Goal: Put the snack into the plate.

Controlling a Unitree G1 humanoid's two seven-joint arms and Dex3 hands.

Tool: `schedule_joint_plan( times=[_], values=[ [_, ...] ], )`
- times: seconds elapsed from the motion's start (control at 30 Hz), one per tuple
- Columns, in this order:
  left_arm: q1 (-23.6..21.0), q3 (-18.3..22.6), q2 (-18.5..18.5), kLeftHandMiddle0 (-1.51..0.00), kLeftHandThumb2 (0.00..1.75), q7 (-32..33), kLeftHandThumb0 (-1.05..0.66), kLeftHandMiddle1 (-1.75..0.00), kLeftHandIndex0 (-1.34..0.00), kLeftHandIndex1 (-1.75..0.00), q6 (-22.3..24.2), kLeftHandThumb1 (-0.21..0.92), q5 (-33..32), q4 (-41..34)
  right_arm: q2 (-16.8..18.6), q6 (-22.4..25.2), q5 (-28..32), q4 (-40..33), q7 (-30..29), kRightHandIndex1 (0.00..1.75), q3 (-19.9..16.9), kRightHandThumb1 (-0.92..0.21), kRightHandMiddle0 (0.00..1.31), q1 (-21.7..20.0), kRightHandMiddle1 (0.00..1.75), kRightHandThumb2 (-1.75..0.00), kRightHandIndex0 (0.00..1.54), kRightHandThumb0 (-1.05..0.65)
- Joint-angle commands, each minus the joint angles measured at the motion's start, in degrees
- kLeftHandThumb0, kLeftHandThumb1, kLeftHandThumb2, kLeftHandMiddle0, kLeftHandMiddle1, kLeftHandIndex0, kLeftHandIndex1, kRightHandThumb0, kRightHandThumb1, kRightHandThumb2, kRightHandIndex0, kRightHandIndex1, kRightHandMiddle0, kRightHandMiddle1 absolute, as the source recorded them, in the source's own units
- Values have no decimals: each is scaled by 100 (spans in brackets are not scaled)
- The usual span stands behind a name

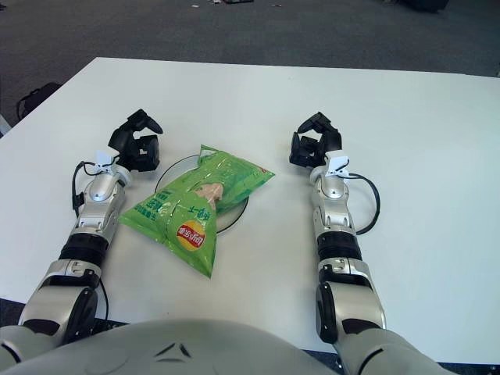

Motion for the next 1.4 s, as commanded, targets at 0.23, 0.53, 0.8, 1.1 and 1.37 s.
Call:
schedule_joint_plan(
  times=[0.23,0.53,0.8,1.1,1.37],
  values=[
    [932,-17,-261,-124,117,39,-44,-175,-52,-175,59,44,-16,340,207,-154,-12,422,86,175,35,-29,63,556,175,-135,134,-49],
    [941,-12,-261,-122,116,48,-44,-175,-51,-175,293,44,-28,245,121,114,-231,330,-52,175,147,-31,62,581,175,-133,135,-49],
    [929,4,-264,-121,115,51,-44,-175,-50,-175,315,45,-32,253,77,189,-371,290,-93,175,217,-30,63,604,175,-133,134,-49],
    [917,1,-288,-122,114,64,-44,-175,-50,-175,302,46,-29,265,34,232,-457,275,-110,175,260,-27,66,628,175,-138,134,-50],
    [911,-11,-285,-123,115,67,-44,-175,-51,-175,326,45,-17,254,39,315,-491,230,-148,175,266,-25,67,645,175,-140,134,-51]
  ],
)
